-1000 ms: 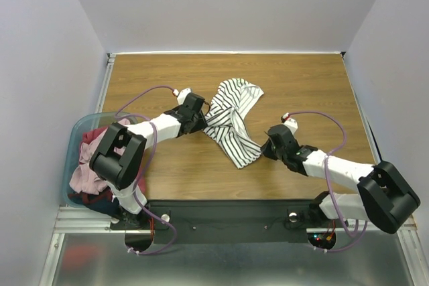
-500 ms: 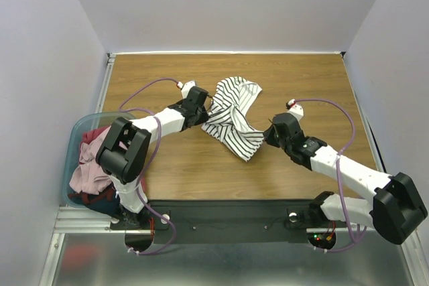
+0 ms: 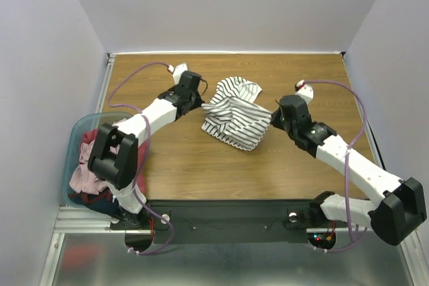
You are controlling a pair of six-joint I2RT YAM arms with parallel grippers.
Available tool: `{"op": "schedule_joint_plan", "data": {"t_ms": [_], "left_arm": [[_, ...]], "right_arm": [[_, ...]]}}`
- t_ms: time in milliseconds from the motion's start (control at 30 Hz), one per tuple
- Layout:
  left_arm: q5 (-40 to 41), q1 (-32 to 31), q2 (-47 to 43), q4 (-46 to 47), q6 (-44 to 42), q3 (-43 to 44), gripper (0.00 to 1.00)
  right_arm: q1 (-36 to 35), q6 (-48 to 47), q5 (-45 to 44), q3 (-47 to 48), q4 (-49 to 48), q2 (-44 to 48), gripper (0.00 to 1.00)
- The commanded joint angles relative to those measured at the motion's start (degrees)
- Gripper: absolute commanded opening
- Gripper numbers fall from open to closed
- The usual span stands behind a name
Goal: Fold and stack the tank tops
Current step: Flatten the tank top out
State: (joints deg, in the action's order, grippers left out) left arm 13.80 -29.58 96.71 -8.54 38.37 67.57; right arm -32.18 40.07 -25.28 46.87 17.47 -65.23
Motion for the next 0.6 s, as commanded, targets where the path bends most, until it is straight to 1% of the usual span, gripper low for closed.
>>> {"op": "schedule_joint_plan", "data": {"t_ms": [0,33,67,100,133,200,233,300,333,367,400,467,500,567], "left_arm": [[5.35,2.77,-9.76,-4.38,-3.65,9.92,0.00],[6.31,3.04,-10.65,-5.86,-4.18,11.51,0.00],[6.59,3.39,-11.44,-6.57,-5.57,13.10,0.00],[7.20,4.09,-12.84,-8.06,-6.11,16.68,0.00],[7.38,4.44,-13.47,-8.77,-7.25,18.63,0.00],[7.47,4.88,-14.88,-9.92,-8.48,22.85,0.00],[7.81,5.15,-15.49,-11.31,-9.27,27.22,0.00],[7.99,5.15,-16.46,-11.94,-10.59,33.03,0.00],[8.43,5.15,-16.81,-12.03,-11.03,34.80,0.00],[8.43,5.15,-17.42,-12.03,-11.56,36.56,0.00],[8.52,5.24,-17.60,-12.12,-12.61,40.15,0.00],[8.35,5.15,-17.87,-12.64,-13.23,43.68,0.00],[8.08,5.24,-18.13,-12.65,-13.58,45.18,0.00],[7.73,5.24,-18.74,-12.38,-14.02,48.44,0.00]], "right_arm": [[2.47,-4.99,-4.16,10.24,1.59,0.90,0.00],[2.83,-5.88,-4.34,14.87,1.86,0.46,0.00],[3.18,-6.93,-4.69,17.35,2.12,-0.85,0.00],[3.35,-8.94,-5.04,19.81,2.82,-1.64,0.00],[3.70,-10.01,-5.91,25.49,3.18,-2.61,0.00],[3.97,-13.26,-6.53,31.06,3.53,-5.16,0.00],[4.15,-15.36,-7.32,35.96,3.53,-6.47,0.00],[4.15,-17.39,-8.12,41.34,3.53,-7.80,0.00],[4.32,-18.53,-9.34,46.68,3.44,-8.59,0.00],[4.24,-19.76,-9.70,49.17,3.53,-9.38,0.00],[4.32,-21.95,-9.88,51.63,3.53,-10.87,0.00],[4.41,-25.11,-10.06,57.25,3.44,-12.54,0.00],[4.41,-26.00,-10.14,62.15,3.53,-12.99,0.00],[4.41,-27.50,-9.62,66.31,3.53,-14.39,0.00]]}}
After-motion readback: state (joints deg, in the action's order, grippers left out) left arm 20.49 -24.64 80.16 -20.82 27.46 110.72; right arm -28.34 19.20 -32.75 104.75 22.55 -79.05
